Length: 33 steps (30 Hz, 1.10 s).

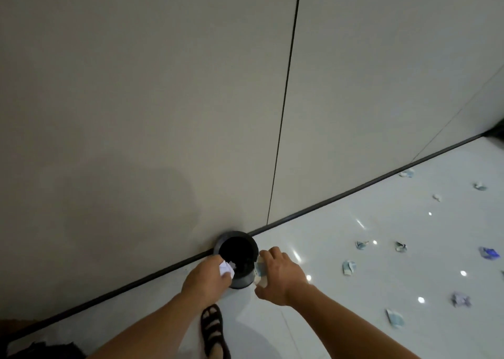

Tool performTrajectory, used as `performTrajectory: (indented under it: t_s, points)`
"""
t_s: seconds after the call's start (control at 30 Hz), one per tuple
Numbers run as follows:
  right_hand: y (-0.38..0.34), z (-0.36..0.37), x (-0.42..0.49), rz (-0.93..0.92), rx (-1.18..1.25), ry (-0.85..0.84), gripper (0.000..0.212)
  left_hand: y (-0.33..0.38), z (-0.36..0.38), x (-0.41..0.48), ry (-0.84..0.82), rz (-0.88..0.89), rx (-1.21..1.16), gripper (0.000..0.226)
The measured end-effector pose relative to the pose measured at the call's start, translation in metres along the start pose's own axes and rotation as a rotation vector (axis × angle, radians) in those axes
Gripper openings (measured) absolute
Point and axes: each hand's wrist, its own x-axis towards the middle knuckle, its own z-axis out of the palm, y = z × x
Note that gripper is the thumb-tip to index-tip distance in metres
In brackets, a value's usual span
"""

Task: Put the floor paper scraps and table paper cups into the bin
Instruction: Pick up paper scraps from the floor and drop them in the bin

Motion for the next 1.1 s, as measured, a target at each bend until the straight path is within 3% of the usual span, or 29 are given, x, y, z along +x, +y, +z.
performTrajectory:
  t_s: [0.13,0.27,0.5,0.63,0.87,0.97,1.1]
  points:
    - [-0.011,0.019,0.063,0.105,0.097,-0.007,0.086,-0.025,-0.018,0.072,-0.082,-0.012,0.054,0.011]
    - [-0.003,0.047,0.132,0.157,0.158,-0.019,0.087,-0.049,-0.009,0.149,-0.134,-0.057,0.021,0.024]
    - [0.046,0.148,0.264,0.249,0.185,-0.086,0.088,-0.098,0.094,0.287,-0.213,-0.062,0.045,0.005]
    - [0.073,0.218,0.324,0.284,0.188,-0.134,0.089,-0.144,0.151,0.348,-0.225,-0.076,0.119,0.010]
    - [0.107,0.279,0.342,0.284,0.238,-0.153,0.098,-0.185,0.194,0.389,-0.415,-0.166,0.119,0.070]
    - [0.112,0.267,0.329,0.299,0.280,-0.140,0.094,-0.171,0.184,0.379,-0.400,-0.176,0.220,0.072]
    - [0.120,0.221,0.306,0.303,0.279,-0.082,0.090,-0.123,0.154,0.372,-0.367,-0.046,0.328,0.069]
